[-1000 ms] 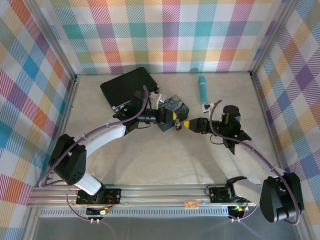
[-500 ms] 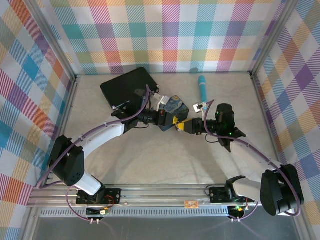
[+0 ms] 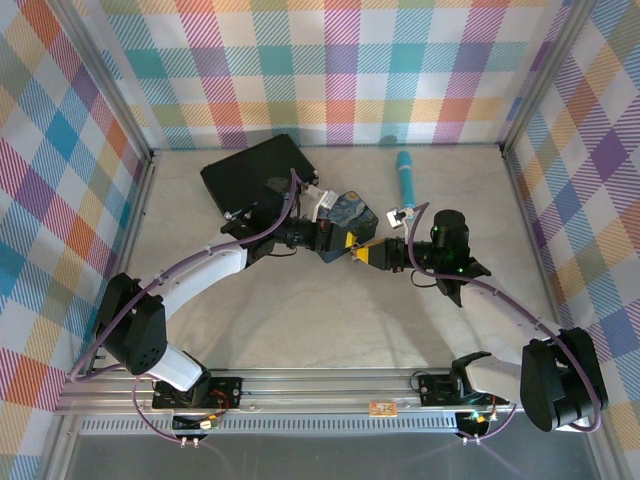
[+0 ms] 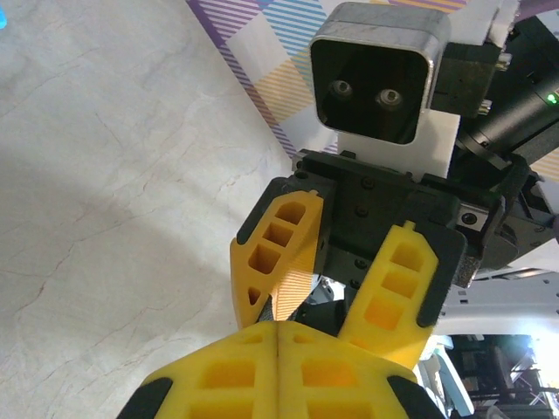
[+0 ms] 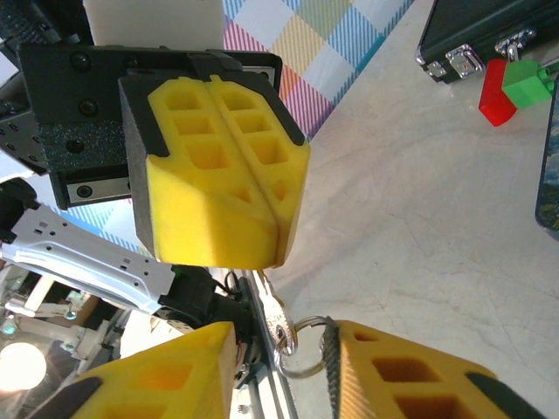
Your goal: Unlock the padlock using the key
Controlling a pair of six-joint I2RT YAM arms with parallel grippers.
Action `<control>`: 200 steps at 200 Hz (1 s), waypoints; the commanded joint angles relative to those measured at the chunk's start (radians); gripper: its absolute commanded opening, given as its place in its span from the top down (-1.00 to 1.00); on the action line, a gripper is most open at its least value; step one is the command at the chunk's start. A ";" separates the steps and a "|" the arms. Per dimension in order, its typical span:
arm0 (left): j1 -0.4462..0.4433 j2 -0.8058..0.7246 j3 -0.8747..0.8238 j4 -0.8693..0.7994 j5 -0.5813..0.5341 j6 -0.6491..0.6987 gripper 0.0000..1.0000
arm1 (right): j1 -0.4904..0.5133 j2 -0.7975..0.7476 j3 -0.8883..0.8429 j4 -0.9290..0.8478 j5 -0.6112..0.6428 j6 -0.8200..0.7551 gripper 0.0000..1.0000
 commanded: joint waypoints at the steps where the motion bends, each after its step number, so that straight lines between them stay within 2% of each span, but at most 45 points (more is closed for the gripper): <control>1: 0.006 -0.031 0.003 0.024 0.034 0.003 1.00 | 0.006 0.009 0.016 0.044 -0.025 0.003 0.41; 69: 0.006 -0.021 -0.001 0.062 0.040 -0.024 1.00 | 0.020 0.065 0.022 0.118 -0.039 0.051 0.48; 96: 0.006 -0.017 -0.001 0.077 0.037 -0.033 1.00 | 0.021 0.076 0.019 0.137 -0.041 0.065 0.60; 130: 0.006 -0.015 -0.025 0.135 0.041 -0.068 1.00 | 0.026 0.100 0.008 0.194 -0.041 0.100 0.49; 147: 0.006 -0.013 -0.032 0.149 0.042 -0.076 1.00 | 0.031 0.114 0.002 0.228 -0.039 0.119 0.49; 165: 0.006 -0.016 -0.036 0.152 0.041 -0.078 1.00 | 0.034 0.125 -0.003 0.255 -0.043 0.134 0.63; 189: 0.007 -0.023 -0.041 0.153 0.037 -0.077 1.00 | 0.034 0.131 -0.002 0.259 -0.047 0.130 1.00; 200: 0.009 -0.026 -0.045 0.153 0.029 -0.078 1.00 | 0.034 0.132 -0.003 0.258 -0.046 0.132 1.00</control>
